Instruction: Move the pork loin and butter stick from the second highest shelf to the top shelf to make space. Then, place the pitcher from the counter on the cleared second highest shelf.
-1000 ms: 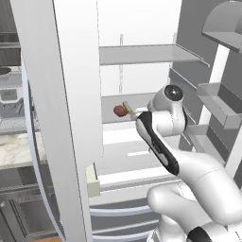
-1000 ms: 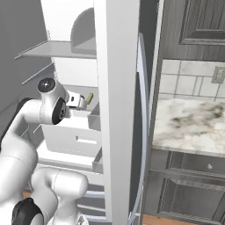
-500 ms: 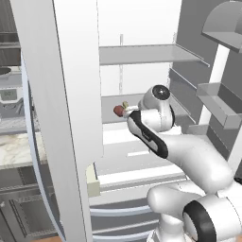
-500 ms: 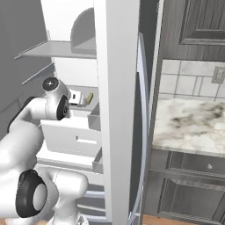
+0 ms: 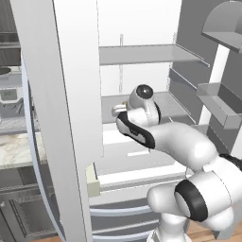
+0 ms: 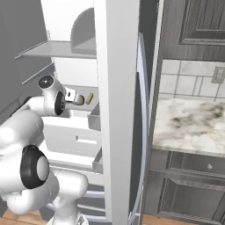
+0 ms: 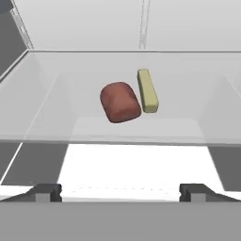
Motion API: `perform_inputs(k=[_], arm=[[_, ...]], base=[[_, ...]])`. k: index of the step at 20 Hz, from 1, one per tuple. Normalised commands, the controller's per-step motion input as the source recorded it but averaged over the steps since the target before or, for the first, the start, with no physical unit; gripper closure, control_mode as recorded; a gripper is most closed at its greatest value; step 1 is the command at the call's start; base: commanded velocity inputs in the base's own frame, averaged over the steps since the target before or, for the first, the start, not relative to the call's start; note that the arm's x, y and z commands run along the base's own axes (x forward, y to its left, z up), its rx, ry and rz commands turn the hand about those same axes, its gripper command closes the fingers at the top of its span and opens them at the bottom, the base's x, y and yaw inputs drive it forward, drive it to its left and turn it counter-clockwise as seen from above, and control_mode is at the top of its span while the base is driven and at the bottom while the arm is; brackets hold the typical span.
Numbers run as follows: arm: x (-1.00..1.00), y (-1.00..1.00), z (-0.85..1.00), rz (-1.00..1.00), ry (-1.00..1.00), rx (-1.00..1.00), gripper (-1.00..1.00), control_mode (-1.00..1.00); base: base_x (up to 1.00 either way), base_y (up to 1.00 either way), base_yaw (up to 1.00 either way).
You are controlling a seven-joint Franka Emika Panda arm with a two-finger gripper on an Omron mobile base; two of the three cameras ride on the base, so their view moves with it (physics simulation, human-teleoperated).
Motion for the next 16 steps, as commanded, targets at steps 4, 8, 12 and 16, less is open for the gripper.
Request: perform_inputs(k=[4, 8, 12, 16], arm=[[0.22, 0.00, -0.13, -0.04, 0.00, 0.00, -1.00, -1.00], [0.19, 0.00, -0.19, -0.04, 0.00, 0.00, -1.00, -1.00], [0.21, 0.00, -0.24, -0.03, 0.00, 0.00, -1.00, -1.00], [0.27, 0.00, -0.16, -0.03, 0.00, 0.00, -1.00, -1.00]], base=[[0.00, 0.00, 0.00], [0.00, 0.00, 0.00], [0.00, 0.00, 0.00], [0.00, 0.00, 0.00]])
